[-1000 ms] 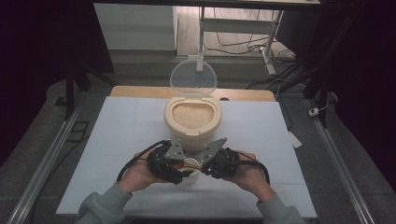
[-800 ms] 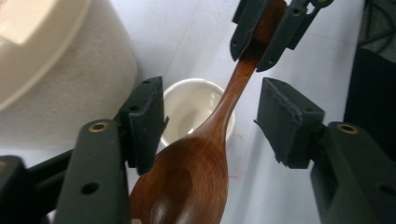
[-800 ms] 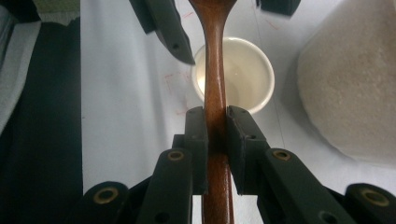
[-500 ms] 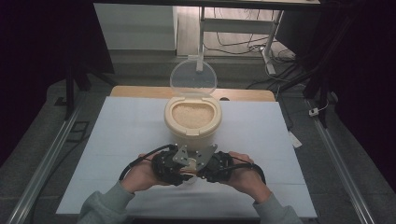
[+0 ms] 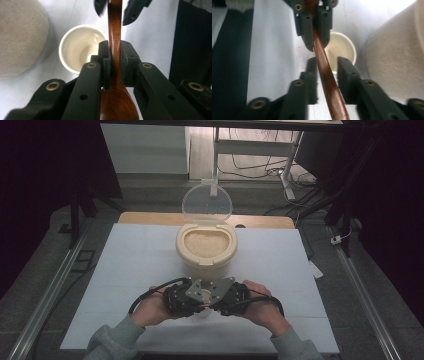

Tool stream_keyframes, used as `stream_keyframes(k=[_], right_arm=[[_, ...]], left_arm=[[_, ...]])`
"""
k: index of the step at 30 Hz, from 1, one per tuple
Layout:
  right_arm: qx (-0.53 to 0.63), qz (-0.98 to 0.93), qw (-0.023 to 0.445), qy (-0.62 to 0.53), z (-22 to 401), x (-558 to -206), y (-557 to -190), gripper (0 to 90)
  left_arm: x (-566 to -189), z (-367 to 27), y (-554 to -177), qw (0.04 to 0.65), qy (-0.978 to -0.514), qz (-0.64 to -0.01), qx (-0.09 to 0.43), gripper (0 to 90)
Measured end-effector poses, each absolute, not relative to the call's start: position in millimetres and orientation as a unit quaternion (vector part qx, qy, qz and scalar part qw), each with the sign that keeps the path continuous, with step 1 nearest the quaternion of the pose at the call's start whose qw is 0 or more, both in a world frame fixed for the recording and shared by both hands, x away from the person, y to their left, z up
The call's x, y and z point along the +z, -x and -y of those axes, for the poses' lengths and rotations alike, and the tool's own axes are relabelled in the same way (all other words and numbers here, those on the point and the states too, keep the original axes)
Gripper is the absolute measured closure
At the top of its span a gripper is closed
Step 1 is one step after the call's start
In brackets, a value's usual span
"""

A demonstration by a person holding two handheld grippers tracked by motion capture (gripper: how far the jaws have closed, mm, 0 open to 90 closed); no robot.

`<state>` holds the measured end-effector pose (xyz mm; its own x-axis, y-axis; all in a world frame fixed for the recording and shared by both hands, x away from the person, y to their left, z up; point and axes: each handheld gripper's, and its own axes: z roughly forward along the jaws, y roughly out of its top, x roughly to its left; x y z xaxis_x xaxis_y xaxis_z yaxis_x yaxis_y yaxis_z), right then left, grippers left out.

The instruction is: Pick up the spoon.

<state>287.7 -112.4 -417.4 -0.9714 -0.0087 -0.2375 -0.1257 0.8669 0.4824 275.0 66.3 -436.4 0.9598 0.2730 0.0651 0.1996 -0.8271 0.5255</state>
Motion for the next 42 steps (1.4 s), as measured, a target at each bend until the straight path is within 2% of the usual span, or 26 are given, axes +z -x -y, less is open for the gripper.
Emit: stream_keyframes(k=[2,6,8,18,27,37,42], right_arm=[[0.286,-0.95,0.125,0.008,116.6,-417.3,-290.6,62.5],[0.33,-0.934,0.133,-0.031,125.6,-413.1,-295.6,57.1],[0.39,-0.906,0.139,-0.082,137.1,-408.7,-299.6,49.9],[0.525,-0.808,0.13,-0.233,176.0,-413.8,-300.5,38.3],[0.579,-0.755,0.08,-0.297,187.5,-430.9,-299.5,36.8],[0.591,-0.74,0.064,-0.315,177.9,-439.9,-299.7,36.0],[0.604,-0.728,0.049,-0.322,173.3,-442.3,-300.0,39.8]], left_arm=[[-435.6,-68.8,-275.9,0.274,-0.95,-0.13,0.074,79.9],[-432.9,-74.7,-277.4,0.294,-0.941,-0.145,0.088,79.9],[-431.6,-79.6,-279.0,0.307,-0.934,-0.156,0.096,80.0],[-429.0,-87.4,-279.2,0.339,-0.917,-0.174,0.119,80.0],[-426.2,-90.4,-277.2,0.376,-0.896,-0.19,0.141,80.0],[-425.5,-88.0,-274.1,0.389,-0.889,-0.189,0.149,79.9],[-425.3,-85.2,-271.6,0.396,-0.885,-0.19,0.158,79.9]])
